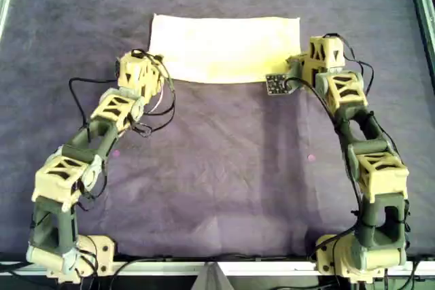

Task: Fold a cloth

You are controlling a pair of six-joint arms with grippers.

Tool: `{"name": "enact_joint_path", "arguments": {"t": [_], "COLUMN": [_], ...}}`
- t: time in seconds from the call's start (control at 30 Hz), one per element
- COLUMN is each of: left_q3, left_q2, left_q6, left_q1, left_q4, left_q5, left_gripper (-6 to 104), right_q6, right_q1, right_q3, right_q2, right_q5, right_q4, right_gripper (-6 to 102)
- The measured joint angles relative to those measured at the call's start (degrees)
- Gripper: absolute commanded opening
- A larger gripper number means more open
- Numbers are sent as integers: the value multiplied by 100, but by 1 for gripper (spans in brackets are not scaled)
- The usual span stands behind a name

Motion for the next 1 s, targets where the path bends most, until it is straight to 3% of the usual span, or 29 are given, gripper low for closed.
{"name": "enact_joint_path", "arguments": {"t": [0.13,0.3,0.5,0.63,0.7,1.0], "left_q3": [-44,-44,-44,-44,-44,-26], "left_q2": [-35,-35,-35,-35,-35,255], "left_q6": [35,35,35,0,-9,-18], "left_q1": [0,0,0,0,0,0], "left_q4": [0,0,0,0,0,0], "left_q5": [0,0,0,9,26,62], "left_gripper": [94,84,39,5,-5,0], "right_q6": [0,0,18,18,18,18], "right_q1": [0,0,-9,-9,-9,-18], "right_q3": [0,0,0,0,0,0], "right_q2": [0,0,0,0,0,0], "right_q5": [0,0,-9,-35,-35,-88], "right_q4": [0,0,0,0,0,0], "right_gripper": [77,55,24,11,7,5]}}
